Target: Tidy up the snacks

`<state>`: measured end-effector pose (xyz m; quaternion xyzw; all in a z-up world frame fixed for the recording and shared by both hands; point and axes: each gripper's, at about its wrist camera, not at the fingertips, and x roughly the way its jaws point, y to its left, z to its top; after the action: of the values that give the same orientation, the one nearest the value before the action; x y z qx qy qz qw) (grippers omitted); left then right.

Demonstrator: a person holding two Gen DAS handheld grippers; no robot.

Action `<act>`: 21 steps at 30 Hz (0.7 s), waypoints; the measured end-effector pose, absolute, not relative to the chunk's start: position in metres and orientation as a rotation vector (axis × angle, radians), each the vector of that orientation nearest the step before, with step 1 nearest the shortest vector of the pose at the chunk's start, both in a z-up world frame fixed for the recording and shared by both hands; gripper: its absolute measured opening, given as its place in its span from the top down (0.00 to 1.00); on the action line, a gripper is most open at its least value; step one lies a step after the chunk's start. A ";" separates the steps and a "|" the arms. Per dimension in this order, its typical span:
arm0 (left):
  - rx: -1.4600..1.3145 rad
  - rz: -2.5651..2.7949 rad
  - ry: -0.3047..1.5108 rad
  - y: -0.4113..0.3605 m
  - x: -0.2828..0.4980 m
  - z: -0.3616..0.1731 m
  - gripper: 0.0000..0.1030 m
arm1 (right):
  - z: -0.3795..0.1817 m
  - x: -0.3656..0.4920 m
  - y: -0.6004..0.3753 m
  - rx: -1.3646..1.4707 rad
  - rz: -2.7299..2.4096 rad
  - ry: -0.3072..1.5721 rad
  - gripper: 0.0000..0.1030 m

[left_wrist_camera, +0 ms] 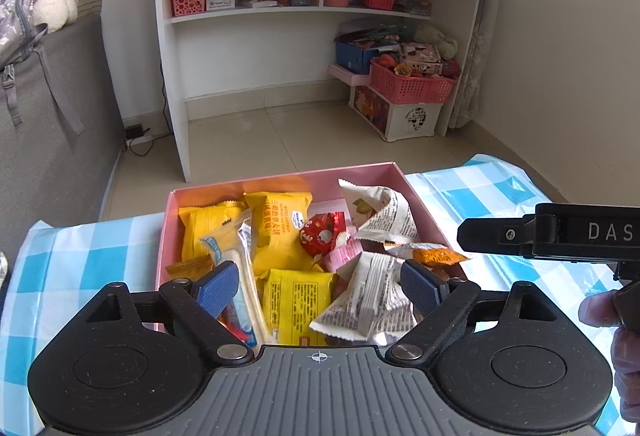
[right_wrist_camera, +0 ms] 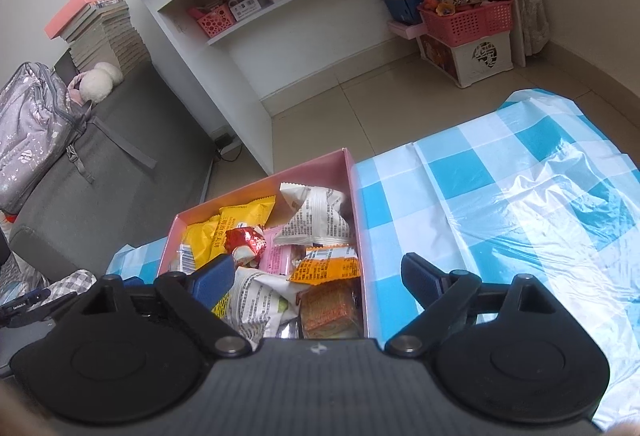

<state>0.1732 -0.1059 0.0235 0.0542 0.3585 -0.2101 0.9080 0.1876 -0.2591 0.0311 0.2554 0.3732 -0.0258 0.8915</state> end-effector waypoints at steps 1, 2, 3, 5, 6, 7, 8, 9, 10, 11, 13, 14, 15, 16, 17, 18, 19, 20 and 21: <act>0.112 -0.430 0.741 -0.103 0.168 0.024 0.11 | 0.032 0.185 -0.258 0.525 -0.056 0.777 0.11; 0.114 -0.426 0.744 -0.099 0.163 0.025 0.10 | 0.033 0.182 -0.256 0.520 -0.058 0.780 0.10; 0.114 -0.419 0.746 -0.096 0.158 0.025 0.10 | 0.034 0.178 -0.254 0.513 -0.062 0.783 0.10; 0.114 -0.403 0.757 -0.089 0.147 0.025 0.09 | 0.036 0.171 -0.250 0.498 -0.064 0.792 0.08; 0.115 -0.394 0.762 -0.085 0.143 0.025 0.08 | 0.037 0.166 -0.248 0.490 -0.063 0.795 0.08; 0.116 -0.382 0.767 -0.081 0.136 0.025 0.08 | 0.037 0.162 -0.245 0.483 -0.063 0.799 0.07; 0.115 -0.370 0.775 -0.077 0.131 0.024 0.08 | 0.038 0.158 -0.243 0.476 -0.062 0.801 0.07; 0.112 -0.358 0.783 -0.074 0.126 0.024 0.08 | 0.038 0.154 -0.240 0.468 -0.059 0.804 0.06; 0.102 -0.340 0.796 -0.070 0.121 0.023 0.07 | 0.038 0.150 -0.238 0.461 -0.058 0.807 0.06; 0.092 -0.327 0.807 -0.065 0.115 0.022 0.07 | 0.038 0.147 -0.235 0.453 -0.059 0.810 0.05; 0.073 -0.304 0.824 -0.056 0.104 0.021 0.05 | 0.038 0.140 -0.229 0.434 -0.060 0.818 0.05; 0.069 -0.291 0.833 -0.052 0.099 0.019 0.05 | 0.039 0.137 -0.226 0.425 -0.059 0.820 0.05; 0.069 -0.278 0.844 -0.049 0.094 0.018 0.05 | 0.040 0.133 -0.222 0.412 -0.058 0.824 0.05; 0.070 -0.265 0.850 -0.046 0.089 0.017 0.04 | 0.040 0.130 -0.218 0.400 -0.058 0.825 0.04; 0.072 -0.253 0.855 -0.043 0.083 0.016 0.04 | 0.041 0.127 -0.215 0.388 -0.057 0.827 0.03; 0.075 -0.242 0.863 -0.041 0.079 0.016 0.04 | 0.042 0.123 -0.210 0.372 -0.057 0.832 0.03; 0.077 -0.221 0.873 -0.038 0.075 0.015 0.04 | 0.042 0.120 -0.206 0.359 -0.060 0.835 0.02; 0.074 -0.205 0.881 -0.036 0.071 0.015 0.04 | 0.042 0.116 -0.203 0.349 -0.059 0.838 0.01; 0.066 -0.196 0.883 -0.034 0.067 0.016 0.04 | 0.042 0.112 -0.198 0.340 -0.053 0.840 0.01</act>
<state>0.0668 -0.0337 0.0165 0.0317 0.4267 -0.0947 0.8989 0.1116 -0.1981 0.0424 0.1640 0.4058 -0.0257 0.8987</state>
